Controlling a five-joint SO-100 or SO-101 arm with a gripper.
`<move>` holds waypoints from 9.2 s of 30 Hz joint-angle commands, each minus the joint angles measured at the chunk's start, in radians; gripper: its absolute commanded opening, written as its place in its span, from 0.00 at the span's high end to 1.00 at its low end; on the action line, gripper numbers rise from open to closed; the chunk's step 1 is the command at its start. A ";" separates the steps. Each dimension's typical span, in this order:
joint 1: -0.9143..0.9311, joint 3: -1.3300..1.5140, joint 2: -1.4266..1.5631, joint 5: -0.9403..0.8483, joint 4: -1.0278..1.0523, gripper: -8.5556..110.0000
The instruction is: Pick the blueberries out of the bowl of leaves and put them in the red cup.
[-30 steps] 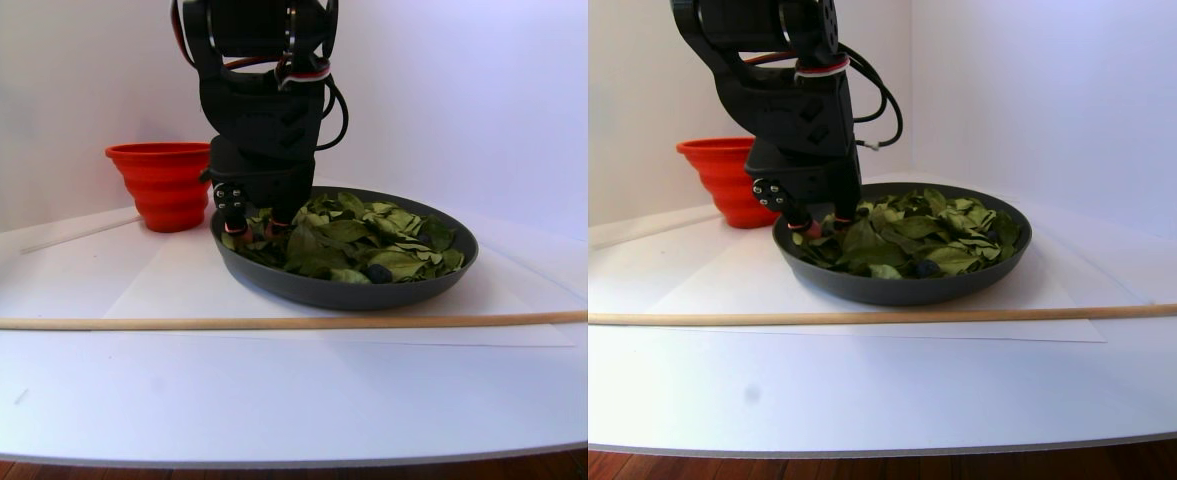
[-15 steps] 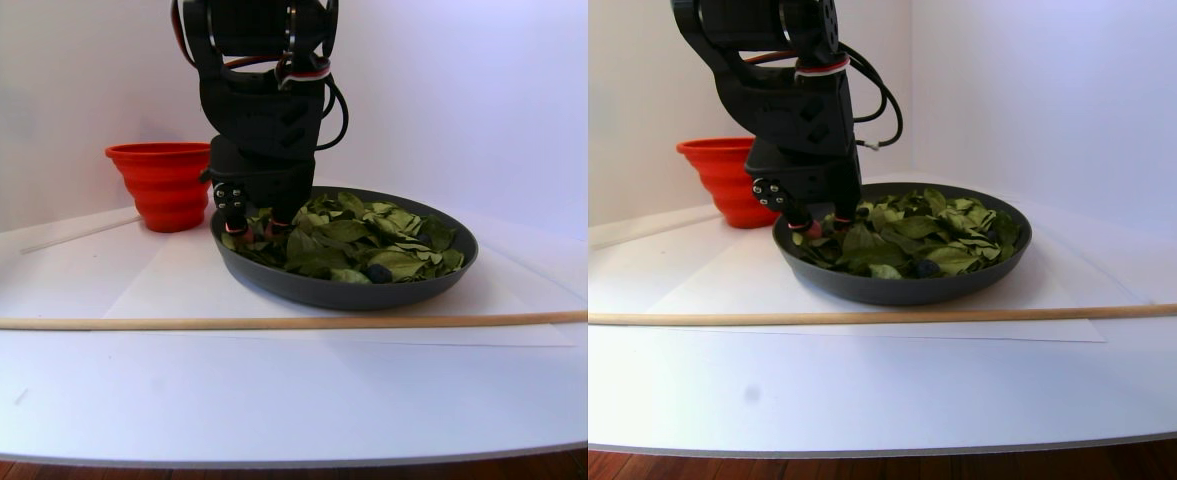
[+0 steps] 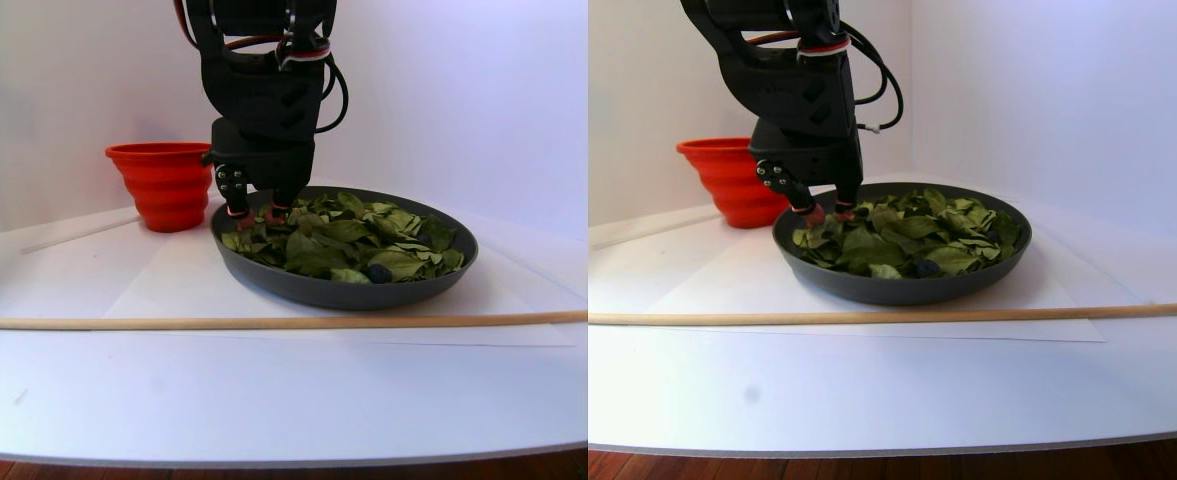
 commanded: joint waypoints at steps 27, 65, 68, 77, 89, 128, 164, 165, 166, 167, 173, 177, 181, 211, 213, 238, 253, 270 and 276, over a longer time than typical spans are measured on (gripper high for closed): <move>0.011 -0.017 -0.044 -0.008 -0.049 0.80; 0.006 -0.035 -0.083 -0.003 -0.072 0.84; 0.003 -0.028 -0.061 -0.005 -0.071 0.84; -0.002 -0.020 -0.014 -0.005 -0.060 0.85; -0.005 -0.015 0.046 0.011 -0.021 0.85; -0.020 0.061 0.385 -0.023 0.252 0.85; -0.098 0.072 0.690 -0.055 0.474 0.85; -0.103 0.069 0.695 -0.055 0.477 0.85; -0.107 0.066 0.698 -0.055 0.479 0.85; -0.114 0.064 0.698 -0.055 0.479 0.85; -0.141 0.034 0.699 -0.061 0.479 0.85; -0.156 0.015 0.706 -0.071 0.479 0.85; -0.169 -0.006 0.709 -0.071 0.479 0.85; -0.267 -0.160 0.523 -0.058 0.364 0.85; -0.273 -0.169 0.502 -0.052 0.348 0.84; -0.258 -0.195 0.463 -0.035 0.305 0.77; -0.172 -0.149 0.551 -0.043 0.333 0.78; -0.066 -0.130 0.569 -0.051 0.339 0.79; -0.023 -0.138 0.538 -0.046 0.337 0.79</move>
